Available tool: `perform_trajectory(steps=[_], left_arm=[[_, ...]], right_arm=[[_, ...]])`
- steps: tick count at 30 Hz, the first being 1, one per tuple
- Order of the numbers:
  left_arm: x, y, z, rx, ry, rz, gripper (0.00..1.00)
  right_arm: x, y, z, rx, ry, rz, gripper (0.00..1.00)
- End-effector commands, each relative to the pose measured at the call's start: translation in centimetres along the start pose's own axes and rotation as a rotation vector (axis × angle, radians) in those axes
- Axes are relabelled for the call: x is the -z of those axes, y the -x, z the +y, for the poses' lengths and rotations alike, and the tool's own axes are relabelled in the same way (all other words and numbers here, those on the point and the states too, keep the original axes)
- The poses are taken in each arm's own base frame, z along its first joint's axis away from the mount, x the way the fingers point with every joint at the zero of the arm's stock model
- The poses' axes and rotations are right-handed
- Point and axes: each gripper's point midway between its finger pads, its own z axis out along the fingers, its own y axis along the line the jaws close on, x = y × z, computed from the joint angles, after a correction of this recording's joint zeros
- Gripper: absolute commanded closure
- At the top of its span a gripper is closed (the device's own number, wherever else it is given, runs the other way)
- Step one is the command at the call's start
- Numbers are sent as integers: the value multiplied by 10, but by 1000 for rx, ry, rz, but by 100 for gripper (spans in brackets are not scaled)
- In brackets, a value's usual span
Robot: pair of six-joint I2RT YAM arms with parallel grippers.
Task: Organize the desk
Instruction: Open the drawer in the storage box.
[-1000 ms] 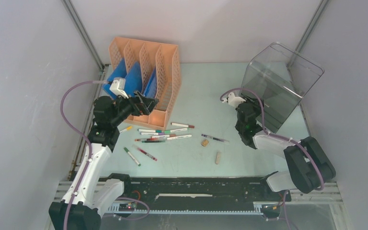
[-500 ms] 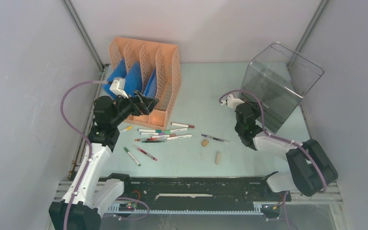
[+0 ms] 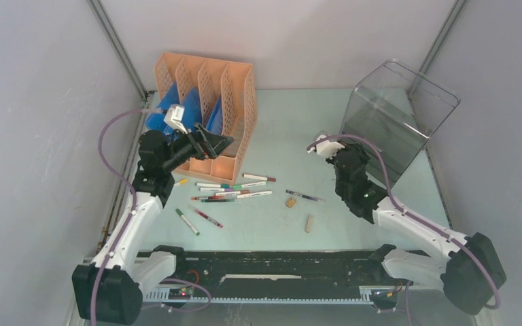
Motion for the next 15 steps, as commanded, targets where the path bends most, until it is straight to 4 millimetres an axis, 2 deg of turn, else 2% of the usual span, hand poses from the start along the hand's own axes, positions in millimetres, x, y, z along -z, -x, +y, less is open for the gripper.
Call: perform_trajectory(steps=[1,3,5,11,15], left_arm=[[-9,-10,-21,34,-110,55,0],[-10,-14,-22,26,-108,68,0],[-10,-15,-21,20,-103,72,0],[-12,-18,-19,32,-98,89,0],[-12,-18,-19,30,-96,90,0]], right_arm=[[4,-10,-1,-41,51,40,77],[0,-26,3,-31,66,91,62],[-6,-41,8,-13,70,140,55],[-19,-71,19,87,3,179,51],[-27,-75,21,123,-21,191,51]])
